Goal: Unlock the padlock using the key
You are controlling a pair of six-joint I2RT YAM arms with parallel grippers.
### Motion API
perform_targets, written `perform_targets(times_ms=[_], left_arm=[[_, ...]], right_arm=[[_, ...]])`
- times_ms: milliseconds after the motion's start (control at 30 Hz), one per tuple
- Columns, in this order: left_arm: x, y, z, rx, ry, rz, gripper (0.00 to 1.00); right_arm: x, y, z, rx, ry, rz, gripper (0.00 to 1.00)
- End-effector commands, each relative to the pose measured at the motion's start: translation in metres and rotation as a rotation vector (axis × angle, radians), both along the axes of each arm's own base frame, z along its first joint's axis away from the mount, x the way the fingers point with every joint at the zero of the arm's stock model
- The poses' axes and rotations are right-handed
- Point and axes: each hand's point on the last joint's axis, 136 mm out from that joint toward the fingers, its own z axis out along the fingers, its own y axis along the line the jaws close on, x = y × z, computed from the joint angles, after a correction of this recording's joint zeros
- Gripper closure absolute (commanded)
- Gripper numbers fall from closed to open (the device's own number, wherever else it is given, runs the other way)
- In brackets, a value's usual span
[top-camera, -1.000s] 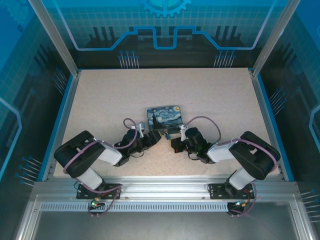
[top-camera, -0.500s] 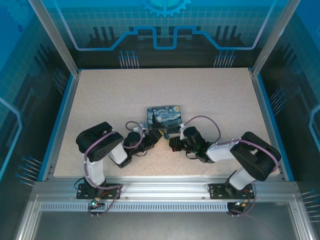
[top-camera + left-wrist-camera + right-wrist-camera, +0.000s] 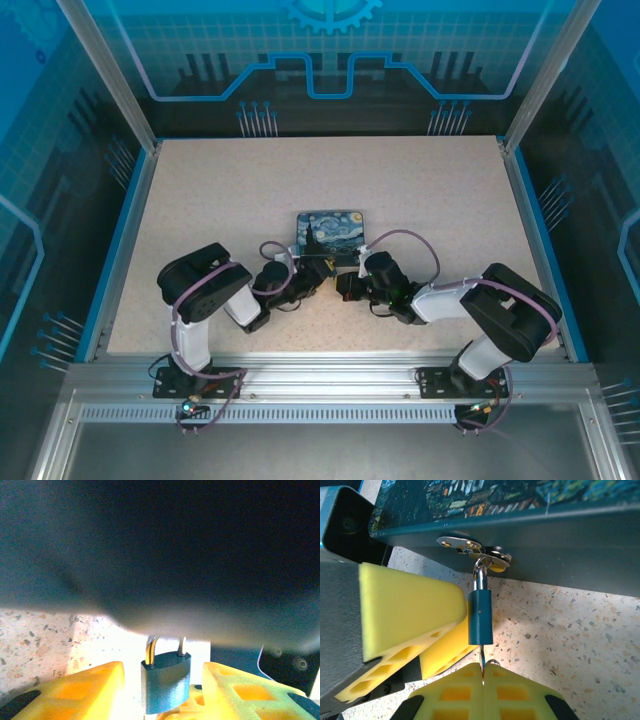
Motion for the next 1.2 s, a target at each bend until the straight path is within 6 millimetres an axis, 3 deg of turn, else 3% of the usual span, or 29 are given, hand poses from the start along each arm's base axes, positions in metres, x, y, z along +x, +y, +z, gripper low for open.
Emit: perform_targets(times_ms=[0, 167, 667, 1167], left_arm=[[-0.001, -0.004, -0.005, -0.002, 0.015, -0.006, 0.56], [0.004, -0.005, -0.002, -0.019, 0.009, 0.008, 0.61], [0.005, -0.010, 0.002, -0.051, 0.010, 0.007, 0.58], [0.008, -0.011, 0.008, -0.059, -0.009, 0.021, 0.74]], right_arm=[[-0.002, 0.016, 0.014, 0.048, -0.005, 0.032, 1.00], [-0.004, 0.016, 0.013, 0.069, 0.040, 0.009, 1.00], [-0.003, 0.019, 0.022, 0.163, 0.110, -0.052, 1.00], [-0.006, 0.022, 0.025, 0.205, 0.155, -0.065, 1.00]])
